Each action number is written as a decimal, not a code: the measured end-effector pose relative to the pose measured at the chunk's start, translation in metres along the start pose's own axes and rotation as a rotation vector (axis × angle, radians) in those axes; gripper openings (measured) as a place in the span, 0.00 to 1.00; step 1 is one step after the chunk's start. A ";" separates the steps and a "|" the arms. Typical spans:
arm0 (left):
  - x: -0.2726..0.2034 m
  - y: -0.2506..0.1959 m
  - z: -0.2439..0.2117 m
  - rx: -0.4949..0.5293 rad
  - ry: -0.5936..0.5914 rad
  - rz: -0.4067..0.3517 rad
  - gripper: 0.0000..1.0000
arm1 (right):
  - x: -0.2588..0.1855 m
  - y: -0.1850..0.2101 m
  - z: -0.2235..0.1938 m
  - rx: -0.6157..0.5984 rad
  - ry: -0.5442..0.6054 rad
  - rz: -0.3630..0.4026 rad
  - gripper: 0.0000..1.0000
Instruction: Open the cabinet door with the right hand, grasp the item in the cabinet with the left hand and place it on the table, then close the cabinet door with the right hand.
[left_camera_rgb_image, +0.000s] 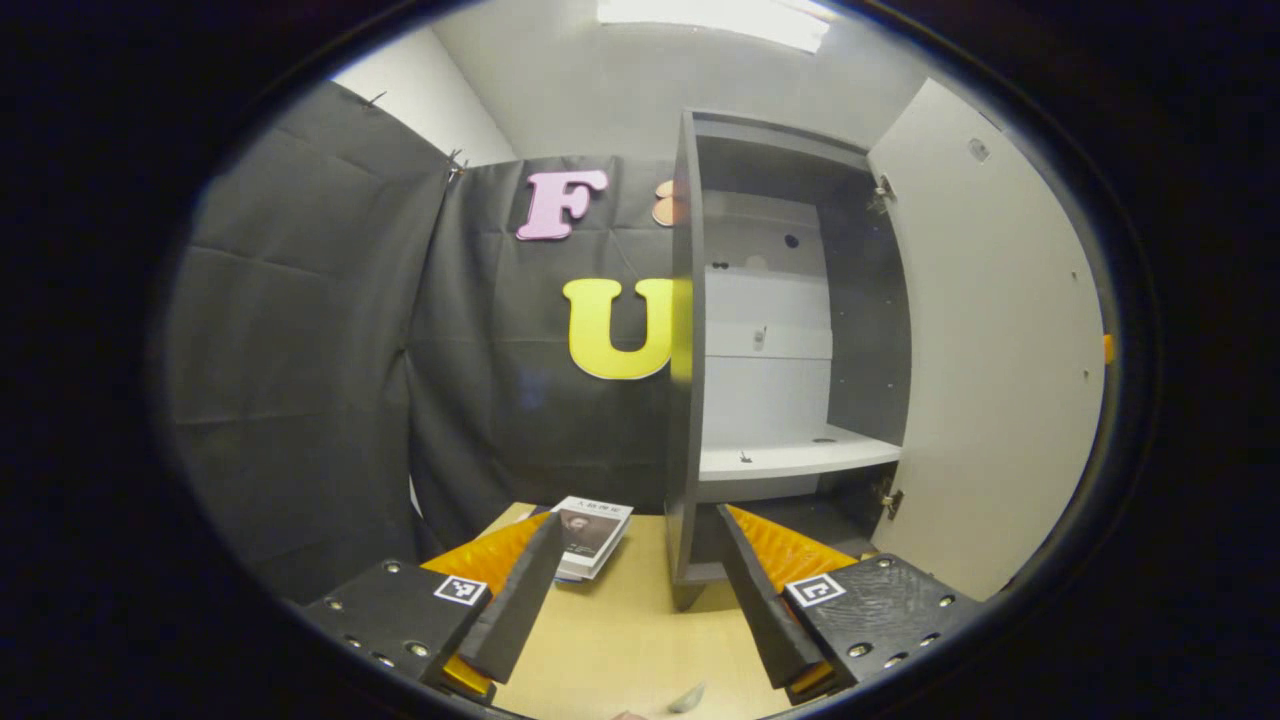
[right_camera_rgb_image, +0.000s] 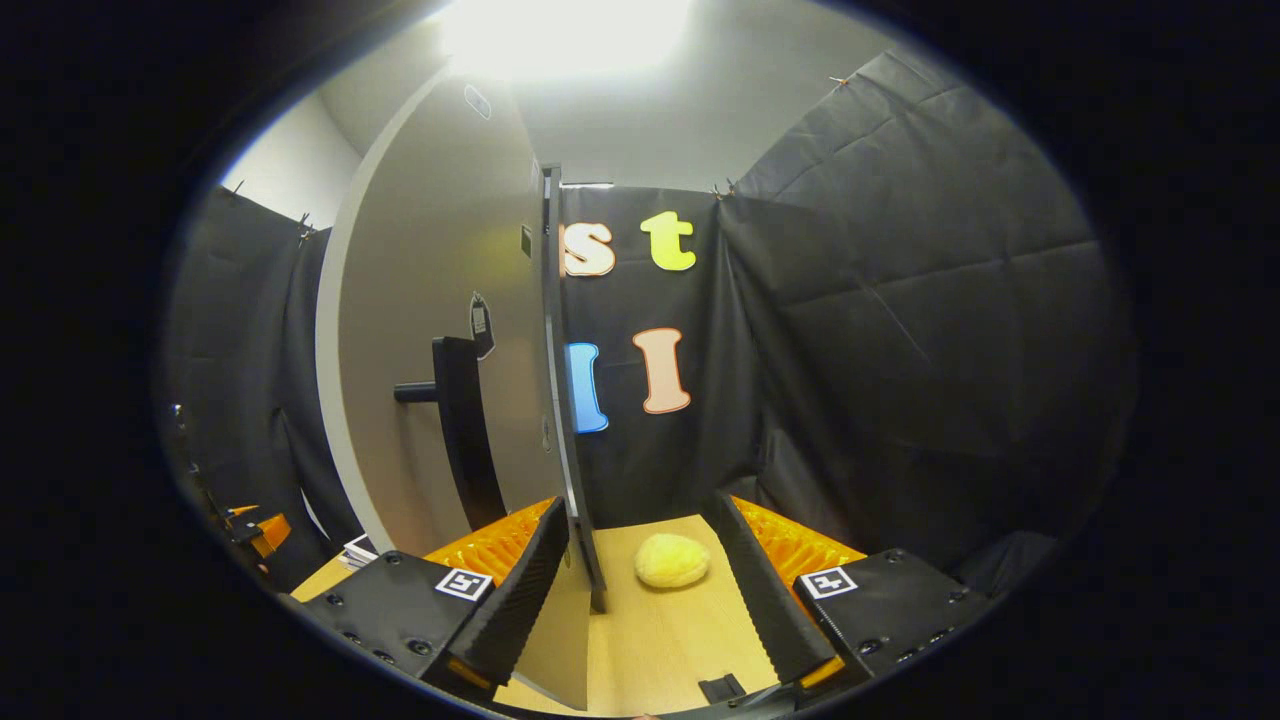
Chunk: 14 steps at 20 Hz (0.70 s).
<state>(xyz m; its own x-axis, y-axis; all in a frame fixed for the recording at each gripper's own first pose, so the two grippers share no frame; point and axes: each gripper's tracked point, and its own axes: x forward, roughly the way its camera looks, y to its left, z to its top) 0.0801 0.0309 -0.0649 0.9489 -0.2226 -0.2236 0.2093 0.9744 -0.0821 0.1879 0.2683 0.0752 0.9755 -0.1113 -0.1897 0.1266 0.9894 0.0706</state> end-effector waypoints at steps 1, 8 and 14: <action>0.000 0.006 -0.001 -0.002 0.000 -0.001 0.91 | -0.002 0.006 -0.001 -0.007 0.000 0.001 0.96; 0.001 0.040 -0.008 -0.018 0.006 -0.003 0.93 | -0.005 0.052 -0.004 -0.013 0.000 0.046 0.92; -0.006 0.066 -0.007 -0.010 0.000 0.010 0.93 | -0.002 0.089 -0.006 -0.039 0.000 0.101 0.96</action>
<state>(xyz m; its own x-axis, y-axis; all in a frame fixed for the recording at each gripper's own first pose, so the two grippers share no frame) 0.0860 0.0965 -0.0761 0.9509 -0.2131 -0.2246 0.1977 0.9762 -0.0895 0.1962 0.3571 0.0764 0.9830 -0.0106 -0.1834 0.0204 0.9985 0.0517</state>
